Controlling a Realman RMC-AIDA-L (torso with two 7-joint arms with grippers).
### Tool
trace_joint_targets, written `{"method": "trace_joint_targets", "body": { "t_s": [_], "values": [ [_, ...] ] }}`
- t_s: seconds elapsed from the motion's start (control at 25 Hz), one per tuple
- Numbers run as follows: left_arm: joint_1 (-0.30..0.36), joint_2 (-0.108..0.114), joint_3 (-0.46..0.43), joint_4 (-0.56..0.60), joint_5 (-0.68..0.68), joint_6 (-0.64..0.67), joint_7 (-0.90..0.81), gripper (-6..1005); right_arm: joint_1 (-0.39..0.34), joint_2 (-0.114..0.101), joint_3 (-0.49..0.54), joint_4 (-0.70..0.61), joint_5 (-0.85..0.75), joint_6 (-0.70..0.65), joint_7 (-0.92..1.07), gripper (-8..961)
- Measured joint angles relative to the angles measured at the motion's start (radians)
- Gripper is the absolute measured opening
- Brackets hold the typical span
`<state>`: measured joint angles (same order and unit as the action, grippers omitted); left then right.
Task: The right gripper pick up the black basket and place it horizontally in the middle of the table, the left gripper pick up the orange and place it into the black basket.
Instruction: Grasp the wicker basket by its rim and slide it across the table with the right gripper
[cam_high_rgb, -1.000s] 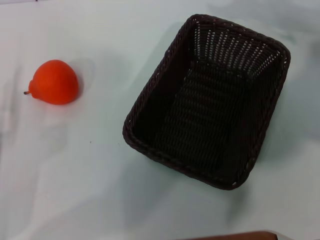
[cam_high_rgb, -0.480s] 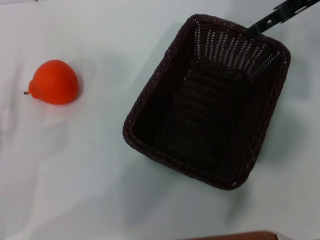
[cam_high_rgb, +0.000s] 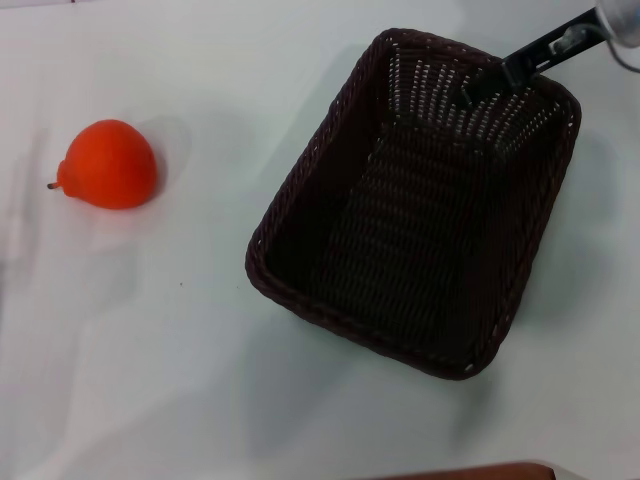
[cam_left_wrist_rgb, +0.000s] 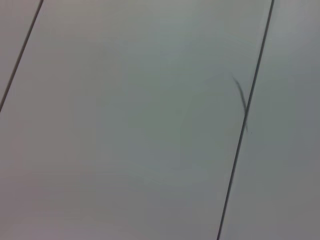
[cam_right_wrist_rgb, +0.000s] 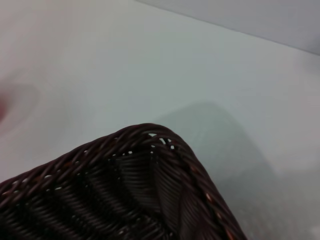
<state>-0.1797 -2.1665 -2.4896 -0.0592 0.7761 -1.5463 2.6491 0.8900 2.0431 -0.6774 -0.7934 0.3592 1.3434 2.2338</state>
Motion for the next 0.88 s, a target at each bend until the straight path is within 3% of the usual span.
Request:
{"method": "trace_joint_targets", "body": {
  "t_s": [0.16, 0.44, 0.88],
  "values": [
    [-0.001, -0.002, 0.004, 0.001, 0.000, -0.001, 0.000, 806, -0.003, 0.020, -0.005, 0.014, 0.007, -0.052, -0.018, 850],
    [0.000, -0.003, 0.008, 0.001, 0.000, -0.001, 0.000, 801, -0.011, 0.025, -0.028, 0.000, 0.036, -0.019, -0.044, 789],
    [0.007, -0.004, 0.008, 0.004, 0.000, -0.004, 0.000, 794, -0.033, 0.030, -0.021, -0.054, 0.047, 0.048, -0.008, 511]
  ]
}}
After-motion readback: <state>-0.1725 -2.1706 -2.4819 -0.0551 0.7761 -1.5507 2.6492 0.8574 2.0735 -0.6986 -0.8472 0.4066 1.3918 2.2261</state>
